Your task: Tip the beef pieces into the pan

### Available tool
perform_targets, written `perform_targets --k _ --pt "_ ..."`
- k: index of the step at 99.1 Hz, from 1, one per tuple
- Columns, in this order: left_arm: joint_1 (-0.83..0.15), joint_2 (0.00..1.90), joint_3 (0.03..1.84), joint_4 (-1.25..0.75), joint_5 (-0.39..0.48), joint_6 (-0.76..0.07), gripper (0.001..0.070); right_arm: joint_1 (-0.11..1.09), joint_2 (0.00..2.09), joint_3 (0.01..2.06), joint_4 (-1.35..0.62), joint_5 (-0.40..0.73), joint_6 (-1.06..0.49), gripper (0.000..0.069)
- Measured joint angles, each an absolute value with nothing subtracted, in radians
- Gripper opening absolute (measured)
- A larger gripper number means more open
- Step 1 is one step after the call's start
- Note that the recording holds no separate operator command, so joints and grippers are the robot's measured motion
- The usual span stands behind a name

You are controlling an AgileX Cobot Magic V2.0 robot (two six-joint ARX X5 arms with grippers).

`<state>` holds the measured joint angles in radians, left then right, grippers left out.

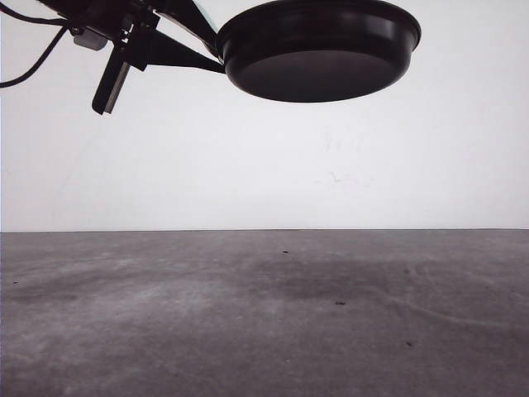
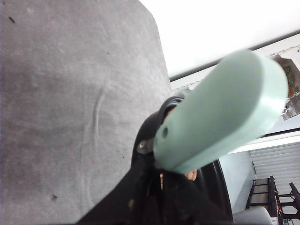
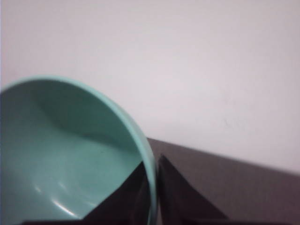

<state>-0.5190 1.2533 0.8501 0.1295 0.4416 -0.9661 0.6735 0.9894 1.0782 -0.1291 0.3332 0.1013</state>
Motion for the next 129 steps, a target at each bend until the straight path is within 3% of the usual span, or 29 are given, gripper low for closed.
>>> perform_targets --k 31,60,86,129 --pt "-0.519 1.253 0.850 0.130 0.465 -0.960 0.0021 0.334 0.984 1.087 -0.575 0.172 0.301 0.0017" --pt "-0.519 1.253 0.850 0.130 0.467 -0.957 0.0021 0.091 0.986 0.838 -0.579 -0.005 0.321 0.0017" --pt "-0.519 1.253 0.850 0.130 0.468 -0.953 0.0021 0.014 0.987 0.645 -0.517 -0.106 0.323 0.0017" --pt "-0.519 1.253 0.850 0.129 0.473 -0.943 0.0021 0.000 1.179 0.637 -0.494 -0.264 0.323 0.0017"
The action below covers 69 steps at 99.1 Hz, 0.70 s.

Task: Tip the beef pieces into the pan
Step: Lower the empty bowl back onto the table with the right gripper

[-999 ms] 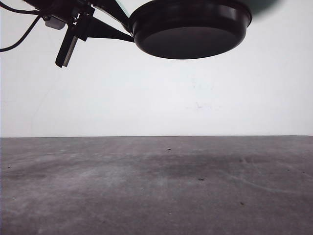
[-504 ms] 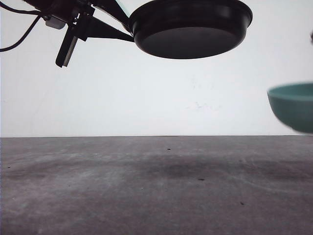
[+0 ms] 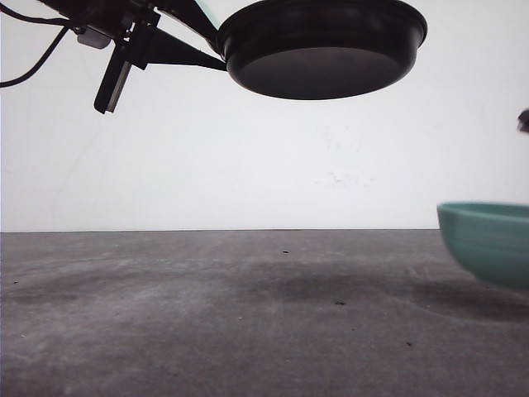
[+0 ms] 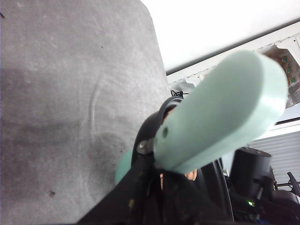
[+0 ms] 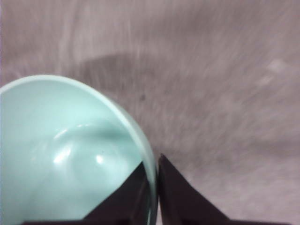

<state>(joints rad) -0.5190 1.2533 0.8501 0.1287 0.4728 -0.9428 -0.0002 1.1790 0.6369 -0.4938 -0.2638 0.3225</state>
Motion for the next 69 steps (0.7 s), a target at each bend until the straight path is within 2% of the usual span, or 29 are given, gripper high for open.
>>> perform_targets --k 31,36,53,60,69 --pt "-0.519 1.253 0.850 0.123 0.498 -0.943 0.0021 0.000 1.213 0.637 -0.462 -0.260 0.323 0.0028" --pt "-0.519 1.253 0.850 0.122 0.498 -0.943 0.0021 0.000 1.213 0.637 -0.457 -0.260 0.323 0.0072" --pt "-0.519 1.253 0.850 0.096 0.496 -0.935 0.0021 0.000 1.213 0.637 -0.451 -0.261 0.323 0.0308" --pt "-0.518 1.253 0.850 0.095 0.492 -0.929 0.0021 0.000 1.211 0.642 -0.459 -0.261 0.323 0.0348" --pt "-0.509 1.253 0.850 0.094 0.482 -0.916 0.0021 0.000 1.195 0.664 -0.472 -0.261 0.323 0.0363"
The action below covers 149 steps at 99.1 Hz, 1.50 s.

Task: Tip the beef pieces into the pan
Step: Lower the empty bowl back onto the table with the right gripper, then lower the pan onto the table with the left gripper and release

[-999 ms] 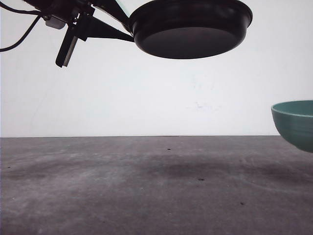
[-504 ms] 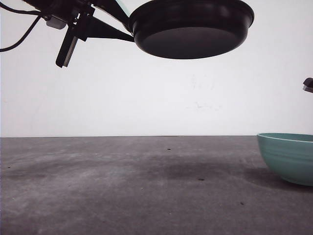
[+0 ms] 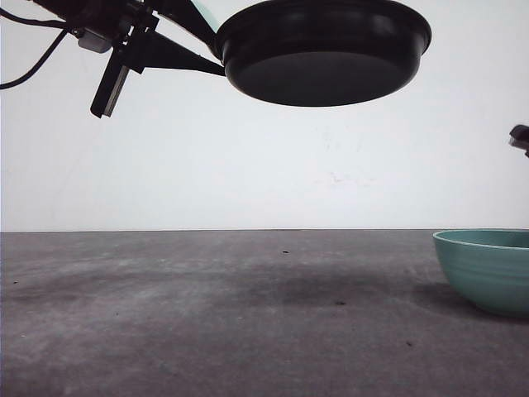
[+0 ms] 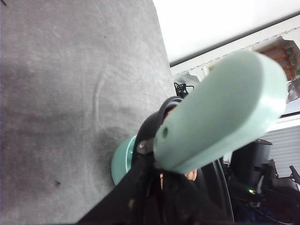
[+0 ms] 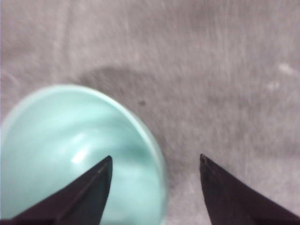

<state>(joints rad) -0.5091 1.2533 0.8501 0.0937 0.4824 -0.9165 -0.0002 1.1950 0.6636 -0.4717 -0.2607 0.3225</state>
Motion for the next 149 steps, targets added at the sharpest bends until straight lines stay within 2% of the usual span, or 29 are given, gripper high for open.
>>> perform_targets --k 14,26,30,40,50,92,109,129,139,146,149 --pt "-0.479 1.253 0.850 0.046 0.443 -0.876 0.0021 0.000 1.112 0.737 -0.484 -0.261 0.323 0.0367" --pt "-0.448 1.253 0.850 -0.030 0.428 -0.805 0.0021 0.000 1.025 0.819 -0.498 -0.263 0.323 0.0355" --pt "-0.439 1.254 0.850 -0.051 0.420 -0.782 0.0021 0.001 0.994 0.841 -0.501 -0.275 0.323 0.0310" --pt "-0.420 1.259 0.850 -0.072 0.415 -0.741 0.0021 0.017 0.908 0.867 -0.498 -0.334 0.316 0.0094" --pt "-0.411 1.284 0.850 -0.068 0.414 -0.722 0.0021 0.046 0.826 0.867 -0.523 -0.346 0.312 0.0024" --pt "-0.433 1.452 0.850 -0.053 0.408 -0.690 0.0021 0.080 0.654 0.867 -0.621 -0.338 0.294 0.0007" --pt "-0.432 1.520 0.850 -0.061 0.410 -0.680 0.0021 0.080 0.645 0.867 -0.673 -0.287 0.255 0.0007" --pt "-0.433 1.560 0.850 -0.078 0.410 -0.677 0.0020 0.080 0.649 0.867 -0.705 -0.284 0.213 0.0007" --pt "-0.435 1.566 0.850 -0.134 0.374 -0.674 0.0019 0.080 0.649 0.867 -0.706 -0.284 0.207 0.0007" --pt "-0.435 1.566 0.850 -0.186 0.341 -0.673 0.0064 0.080 0.649 0.867 -0.706 -0.284 0.206 0.0007" --pt "-0.434 1.566 0.850 -0.203 0.338 -0.673 0.0125 0.080 0.649 0.867 -0.706 -0.284 0.205 0.0007"
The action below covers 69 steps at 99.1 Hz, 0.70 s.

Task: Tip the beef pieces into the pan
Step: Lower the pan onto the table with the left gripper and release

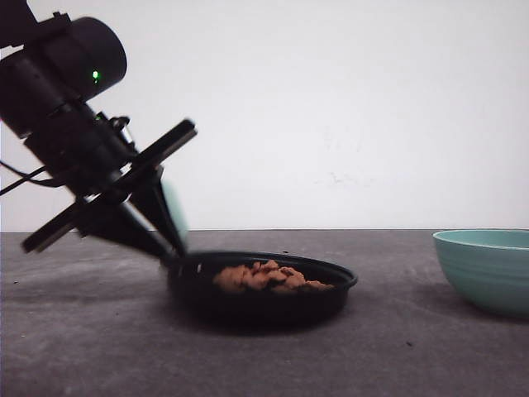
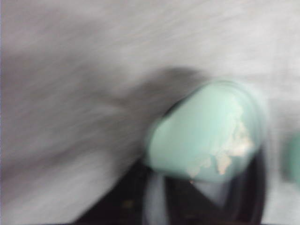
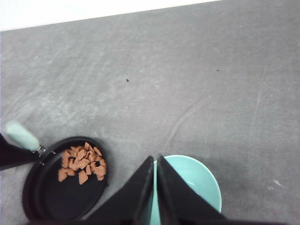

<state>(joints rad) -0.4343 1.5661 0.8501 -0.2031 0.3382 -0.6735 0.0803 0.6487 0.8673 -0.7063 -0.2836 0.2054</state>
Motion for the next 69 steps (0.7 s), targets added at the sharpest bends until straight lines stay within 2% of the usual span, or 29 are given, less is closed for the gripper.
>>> perform_targets --k 11,17,25,39,49,55,58,69 --pt "-0.434 1.566 0.850 -0.220 0.337 -0.673 0.0403 0.080 0.649 0.867 -0.706 -0.284 0.205 0.0007" --pt "-0.434 1.565 0.850 -0.220 0.337 -0.673 0.0496 0.080 0.649 0.867 -0.706 -0.284 0.205 0.0007" --pt "-0.434 1.554 0.850 -0.221 0.337 -0.672 0.0539 0.080 0.649 0.867 -0.706 -0.283 0.191 0.0007" --pt "-0.434 1.463 0.850 -0.229 0.333 -0.641 0.0554 0.080 0.641 0.867 -0.708 -0.237 0.090 0.0007" --pt "-0.434 1.364 0.850 -0.250 0.282 -0.606 0.0552 0.080 0.603 0.863 -0.706 -0.179 0.010 0.0007" --pt "-0.434 1.303 0.850 -0.253 0.240 -0.590 0.0500 0.081 0.567 0.857 -0.697 -0.117 -0.023 0.0007" --pt "-0.434 1.272 0.850 -0.251 0.220 -0.586 0.0439 0.081 0.548 0.854 -0.691 -0.088 -0.033 0.0007" --pt "-0.434 1.135 0.850 -0.224 0.123 -0.573 0.0129 0.081 0.471 0.837 -0.672 -0.052 -0.059 0.0007"
